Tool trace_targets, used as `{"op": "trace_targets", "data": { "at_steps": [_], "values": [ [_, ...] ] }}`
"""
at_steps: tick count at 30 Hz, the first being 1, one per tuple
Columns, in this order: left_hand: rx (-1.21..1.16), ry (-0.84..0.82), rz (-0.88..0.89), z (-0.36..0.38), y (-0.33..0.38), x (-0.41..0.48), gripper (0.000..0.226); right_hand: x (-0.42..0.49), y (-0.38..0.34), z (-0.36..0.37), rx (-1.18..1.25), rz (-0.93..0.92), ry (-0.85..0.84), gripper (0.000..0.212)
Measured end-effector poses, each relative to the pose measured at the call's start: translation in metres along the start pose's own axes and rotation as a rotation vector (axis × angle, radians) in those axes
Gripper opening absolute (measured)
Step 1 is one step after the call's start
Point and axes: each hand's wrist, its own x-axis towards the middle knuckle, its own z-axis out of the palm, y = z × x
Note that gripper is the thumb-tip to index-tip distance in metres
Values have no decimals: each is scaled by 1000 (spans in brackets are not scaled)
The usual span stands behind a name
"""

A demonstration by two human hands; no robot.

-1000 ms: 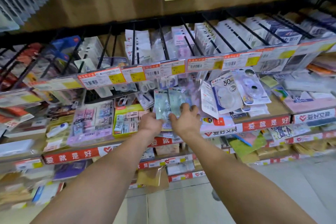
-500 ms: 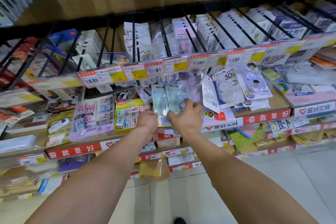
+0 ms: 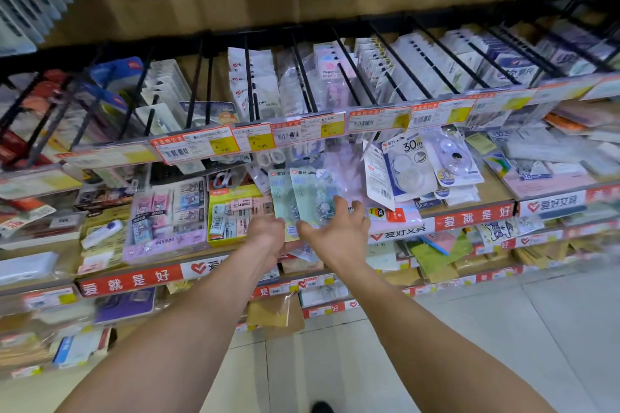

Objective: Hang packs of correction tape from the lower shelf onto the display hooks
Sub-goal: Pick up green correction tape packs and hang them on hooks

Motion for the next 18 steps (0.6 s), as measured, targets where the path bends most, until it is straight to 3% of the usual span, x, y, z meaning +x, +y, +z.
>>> {"op": "trace_targets", "data": {
  "at_steps": [6, 18],
  "values": [
    [-5, 10, 3, -6, 1, -6, 25, 1, -7, -5, -36, 31, -60, 101],
    [71, 43, 80, -24, 1, -22, 7, -21, 1, -21, 162, 98, -55, 113]
  ]
}}
